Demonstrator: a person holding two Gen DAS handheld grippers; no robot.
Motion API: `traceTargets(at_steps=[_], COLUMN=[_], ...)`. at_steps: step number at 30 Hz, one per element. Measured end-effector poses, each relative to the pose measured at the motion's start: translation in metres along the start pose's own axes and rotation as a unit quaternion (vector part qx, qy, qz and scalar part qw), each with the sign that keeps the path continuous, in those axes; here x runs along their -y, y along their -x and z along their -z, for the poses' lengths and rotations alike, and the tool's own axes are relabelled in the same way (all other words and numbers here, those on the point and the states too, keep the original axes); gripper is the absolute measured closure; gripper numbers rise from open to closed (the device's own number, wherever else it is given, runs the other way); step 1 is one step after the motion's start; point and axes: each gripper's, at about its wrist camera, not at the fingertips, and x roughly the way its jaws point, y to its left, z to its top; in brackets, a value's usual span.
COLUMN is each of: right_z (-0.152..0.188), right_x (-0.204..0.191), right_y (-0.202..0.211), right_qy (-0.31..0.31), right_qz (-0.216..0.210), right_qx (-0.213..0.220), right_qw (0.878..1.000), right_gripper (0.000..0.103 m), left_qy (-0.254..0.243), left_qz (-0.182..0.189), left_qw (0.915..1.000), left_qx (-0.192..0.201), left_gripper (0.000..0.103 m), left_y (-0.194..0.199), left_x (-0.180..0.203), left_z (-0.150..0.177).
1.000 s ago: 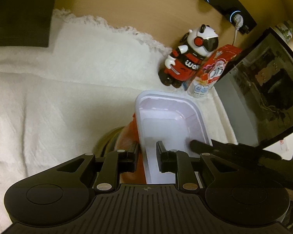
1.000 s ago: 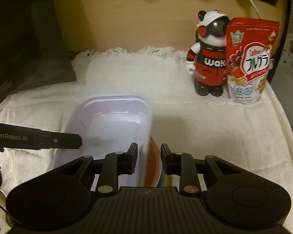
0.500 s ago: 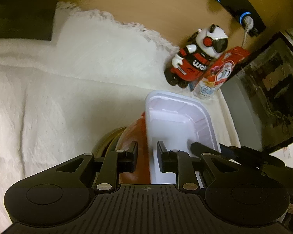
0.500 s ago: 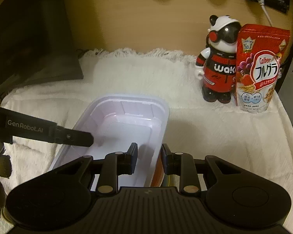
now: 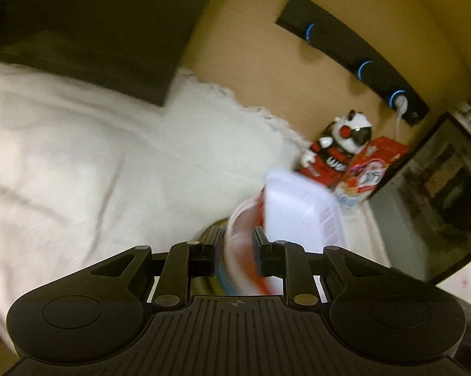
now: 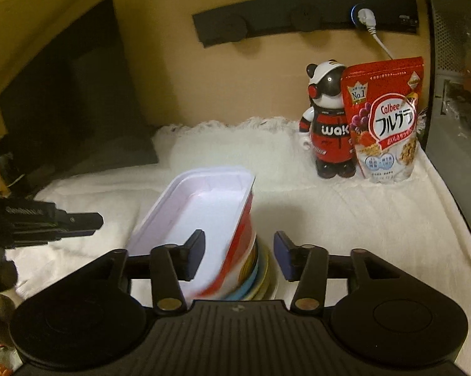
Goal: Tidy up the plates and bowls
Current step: 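Open both tools and pull them back from the stack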
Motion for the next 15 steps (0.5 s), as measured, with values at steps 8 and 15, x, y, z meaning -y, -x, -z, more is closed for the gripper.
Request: traceTargets(at_steps=[8,15], right_z=[0.095,0.156], right_x=[-0.006,-0.013], right_y=[0.047,0.075], right_qy=[0.037,0.026], right_qz=[-0.007,-0.002], right_qx=[-0.020,-0.003], right_qw=[0.999,1.000], right_gripper=[0.051,0.045], left_qy=[-0.047,-0.110], left_qz=[-0.034,0.012], left_qw=[0.9982,0.9934], left_qx=[0.009,0.029], left_gripper=[0.088,0.088], left_y=[0.039,0.049], left_x=[0.026,0.038], left_z=[0.124,0.177])
